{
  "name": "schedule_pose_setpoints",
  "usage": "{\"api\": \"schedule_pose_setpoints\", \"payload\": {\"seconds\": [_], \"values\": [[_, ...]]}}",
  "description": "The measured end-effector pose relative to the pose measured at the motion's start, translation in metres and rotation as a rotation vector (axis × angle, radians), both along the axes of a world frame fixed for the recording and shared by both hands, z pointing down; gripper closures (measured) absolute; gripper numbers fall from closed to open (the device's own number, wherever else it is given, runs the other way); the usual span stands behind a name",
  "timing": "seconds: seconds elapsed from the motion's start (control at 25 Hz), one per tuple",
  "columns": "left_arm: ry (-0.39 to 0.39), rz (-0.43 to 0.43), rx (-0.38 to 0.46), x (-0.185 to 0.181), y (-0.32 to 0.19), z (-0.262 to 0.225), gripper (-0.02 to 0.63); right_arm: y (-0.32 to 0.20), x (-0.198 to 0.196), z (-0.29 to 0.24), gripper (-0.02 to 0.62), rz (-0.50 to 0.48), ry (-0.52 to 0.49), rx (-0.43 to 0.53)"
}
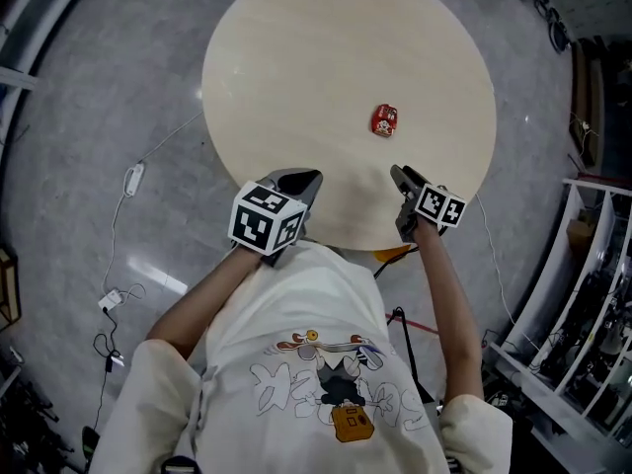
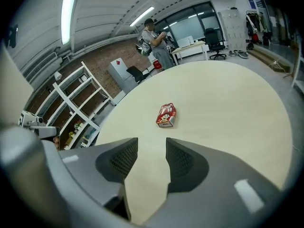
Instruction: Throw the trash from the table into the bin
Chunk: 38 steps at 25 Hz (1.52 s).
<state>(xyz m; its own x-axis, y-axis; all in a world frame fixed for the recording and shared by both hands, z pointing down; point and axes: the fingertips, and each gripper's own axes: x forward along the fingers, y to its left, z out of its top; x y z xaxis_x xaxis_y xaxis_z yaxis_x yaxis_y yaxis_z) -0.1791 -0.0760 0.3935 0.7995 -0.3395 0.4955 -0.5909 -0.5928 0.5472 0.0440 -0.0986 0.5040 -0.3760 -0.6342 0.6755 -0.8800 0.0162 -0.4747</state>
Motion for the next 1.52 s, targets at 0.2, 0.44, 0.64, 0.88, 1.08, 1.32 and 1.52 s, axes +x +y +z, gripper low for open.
{"api": "schedule_pose_setpoints", "payload": {"seconds": [0.2, 0.44, 0.64, 0.88, 1.08, 1.32, 1.52], "values": [[-0.012, -0.036, -0.017, -0.032, -0.019, 0.008, 0.603, -0.033, -0.002, 0.013, 0.402, 0.019, 0.048, -0.027], [-0.012, -0.089, -0.055, -0.052, -0.035, 0.01, 0.602, -0.075, 0.02, 0.023, 0.354, 0.063, 0.141, -0.072], [-0.012, -0.119, -0.088, -0.069, -0.056, 0.021, 0.601, -0.106, 0.023, 0.046, 0.34, 0.073, 0.191, -0.143], [-0.02, -0.12, -0.109, -0.061, -0.07, 0.018, 0.601, -0.131, 0.026, 0.061, 0.321, 0.016, 0.292, -0.218], [-0.021, -0.128, -0.132, -0.065, -0.079, 0.024, 0.603, -0.135, 0.019, 0.073, 0.322, -0.031, 0.395, -0.304], [-0.012, -0.124, -0.131, -0.062, -0.078, 0.024, 0.601, -0.135, 0.017, 0.057, 0.422, -0.078, 0.527, -0.275], [0.002, -0.109, -0.12, -0.059, -0.073, 0.024, 0.602, -0.13, 0.011, 0.043, 0.503, -0.07, 0.522, -0.215]]}}
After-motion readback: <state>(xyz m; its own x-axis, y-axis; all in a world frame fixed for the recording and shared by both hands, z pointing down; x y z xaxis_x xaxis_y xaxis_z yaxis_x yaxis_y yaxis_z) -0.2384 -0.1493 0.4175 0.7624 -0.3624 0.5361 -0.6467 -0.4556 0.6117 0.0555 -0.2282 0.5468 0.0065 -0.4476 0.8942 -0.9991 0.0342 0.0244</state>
